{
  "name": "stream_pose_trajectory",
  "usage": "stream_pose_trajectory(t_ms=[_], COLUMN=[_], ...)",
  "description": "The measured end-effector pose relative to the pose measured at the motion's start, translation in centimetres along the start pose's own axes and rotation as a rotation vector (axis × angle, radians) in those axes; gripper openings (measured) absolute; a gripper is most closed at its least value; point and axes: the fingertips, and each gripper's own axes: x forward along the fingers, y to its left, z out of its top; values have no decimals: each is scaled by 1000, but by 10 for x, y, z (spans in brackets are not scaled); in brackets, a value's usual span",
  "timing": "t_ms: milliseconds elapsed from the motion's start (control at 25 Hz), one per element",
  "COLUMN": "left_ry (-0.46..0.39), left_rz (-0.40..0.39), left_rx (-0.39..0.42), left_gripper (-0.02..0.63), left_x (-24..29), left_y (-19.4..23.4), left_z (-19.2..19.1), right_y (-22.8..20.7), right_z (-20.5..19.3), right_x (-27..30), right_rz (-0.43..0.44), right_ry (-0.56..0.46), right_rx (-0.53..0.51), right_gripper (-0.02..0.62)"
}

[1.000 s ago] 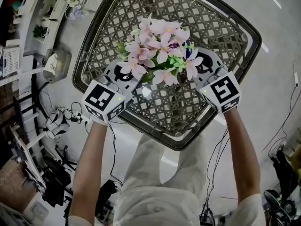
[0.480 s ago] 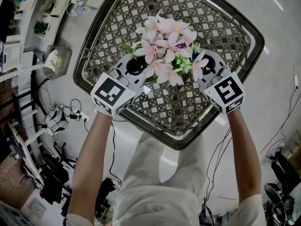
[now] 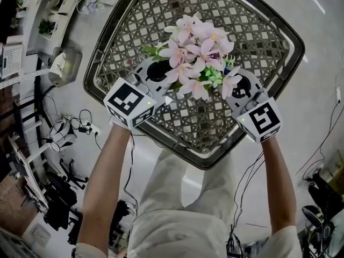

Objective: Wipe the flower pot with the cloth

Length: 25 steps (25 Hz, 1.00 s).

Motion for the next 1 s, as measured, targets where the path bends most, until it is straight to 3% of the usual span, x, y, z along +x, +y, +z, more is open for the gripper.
stream_pose_trajectory(t_ms=[520,1000], left_ry=[-14,-15], left_rz=[4,4], left_rx=[-19,-23], left_gripper=[20,21], left_x=[0,0], left_y=[1,0], left_z=[1,0], right_y=[48,93], right_z=[-2,-3], right_x=[-9,17], right_rz=[47,142], right_ry=[-21,3], right_rx=[-10,-8], right_gripper=[120,117])
